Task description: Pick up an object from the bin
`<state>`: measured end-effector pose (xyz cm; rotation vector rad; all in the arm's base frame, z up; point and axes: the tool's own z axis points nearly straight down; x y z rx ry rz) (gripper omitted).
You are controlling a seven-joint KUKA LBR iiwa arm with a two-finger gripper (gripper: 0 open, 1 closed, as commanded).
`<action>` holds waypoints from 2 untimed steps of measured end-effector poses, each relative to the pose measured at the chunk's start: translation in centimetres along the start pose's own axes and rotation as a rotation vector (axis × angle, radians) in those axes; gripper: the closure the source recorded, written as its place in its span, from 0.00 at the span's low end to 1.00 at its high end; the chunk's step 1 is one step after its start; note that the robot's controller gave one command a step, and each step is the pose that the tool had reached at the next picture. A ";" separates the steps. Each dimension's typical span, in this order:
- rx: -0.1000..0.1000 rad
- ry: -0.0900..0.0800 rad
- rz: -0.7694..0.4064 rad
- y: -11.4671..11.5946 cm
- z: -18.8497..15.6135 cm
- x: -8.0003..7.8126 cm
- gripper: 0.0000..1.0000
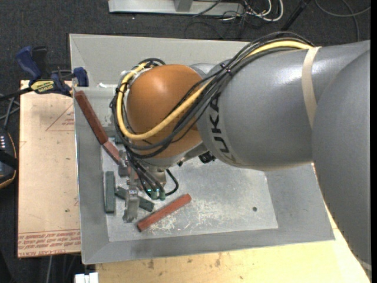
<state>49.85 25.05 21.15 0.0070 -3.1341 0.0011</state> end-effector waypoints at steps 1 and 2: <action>-0.002 -0.007 0.004 -0.1 -0.4 -0.2 0.00; -0.004 -0.011 0.072 -2.2 4.6 0.8 0.00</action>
Offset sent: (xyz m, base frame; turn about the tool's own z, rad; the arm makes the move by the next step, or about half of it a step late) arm -0.0193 -0.0432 -0.0965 0.1417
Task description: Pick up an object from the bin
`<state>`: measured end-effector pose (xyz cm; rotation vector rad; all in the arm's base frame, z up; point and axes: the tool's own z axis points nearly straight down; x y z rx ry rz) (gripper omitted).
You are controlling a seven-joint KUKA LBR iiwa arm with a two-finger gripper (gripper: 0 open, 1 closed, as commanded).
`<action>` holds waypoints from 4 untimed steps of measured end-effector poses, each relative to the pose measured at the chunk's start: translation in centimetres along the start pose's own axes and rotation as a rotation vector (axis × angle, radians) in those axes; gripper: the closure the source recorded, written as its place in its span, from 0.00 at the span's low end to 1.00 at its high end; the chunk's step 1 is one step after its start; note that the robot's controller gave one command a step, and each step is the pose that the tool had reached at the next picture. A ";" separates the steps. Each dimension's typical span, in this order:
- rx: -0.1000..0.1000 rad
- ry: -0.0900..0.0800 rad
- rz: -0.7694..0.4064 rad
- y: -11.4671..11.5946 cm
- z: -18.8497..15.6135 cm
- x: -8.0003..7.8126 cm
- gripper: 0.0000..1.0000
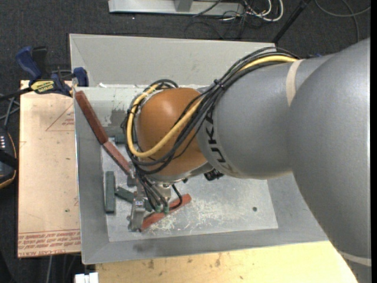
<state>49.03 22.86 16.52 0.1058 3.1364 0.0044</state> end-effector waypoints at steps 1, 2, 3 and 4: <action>0.001 0.000 0.021 -0.8 6.7 -0.4 0.00; 0.001 0.003 -0.202 -7.5 6.9 -4.8 1.00; 0.001 0.003 -0.202 -7.5 6.9 -4.8 0.00; 0.001 0.003 -0.202 -7.5 6.9 -4.8 0.00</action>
Offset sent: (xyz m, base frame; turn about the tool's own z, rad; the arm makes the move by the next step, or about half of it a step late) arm 0.0426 -0.0786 -0.0684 -0.2041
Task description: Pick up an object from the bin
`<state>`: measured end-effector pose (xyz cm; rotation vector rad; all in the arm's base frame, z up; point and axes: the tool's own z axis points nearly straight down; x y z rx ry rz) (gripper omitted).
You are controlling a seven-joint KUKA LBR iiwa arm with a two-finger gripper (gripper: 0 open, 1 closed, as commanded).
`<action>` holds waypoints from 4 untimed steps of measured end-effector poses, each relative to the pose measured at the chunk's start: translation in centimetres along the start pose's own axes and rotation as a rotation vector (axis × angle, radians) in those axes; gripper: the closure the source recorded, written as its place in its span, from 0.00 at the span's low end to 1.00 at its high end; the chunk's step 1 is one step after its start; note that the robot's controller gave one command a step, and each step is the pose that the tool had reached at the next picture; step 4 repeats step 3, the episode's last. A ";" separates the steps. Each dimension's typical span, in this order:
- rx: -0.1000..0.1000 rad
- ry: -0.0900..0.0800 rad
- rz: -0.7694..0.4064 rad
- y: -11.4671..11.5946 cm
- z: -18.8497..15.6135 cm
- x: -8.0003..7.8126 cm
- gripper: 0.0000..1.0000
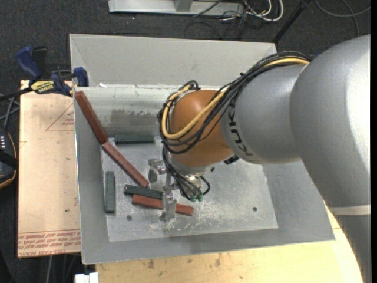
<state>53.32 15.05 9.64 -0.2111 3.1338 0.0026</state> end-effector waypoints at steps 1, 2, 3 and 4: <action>-0.002 -0.007 0.058 2.0 2.3 0.3 1.00; -0.002 -0.007 0.058 2.0 2.3 0.3 1.00; 0.000 -0.004 0.077 1.6 -12.1 -2.8 1.00; 0.000 -0.004 0.077 1.6 -12.1 -2.8 1.00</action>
Offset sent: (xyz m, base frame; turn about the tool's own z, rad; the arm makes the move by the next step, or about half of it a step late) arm 0.0000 0.0000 0.0000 0.0000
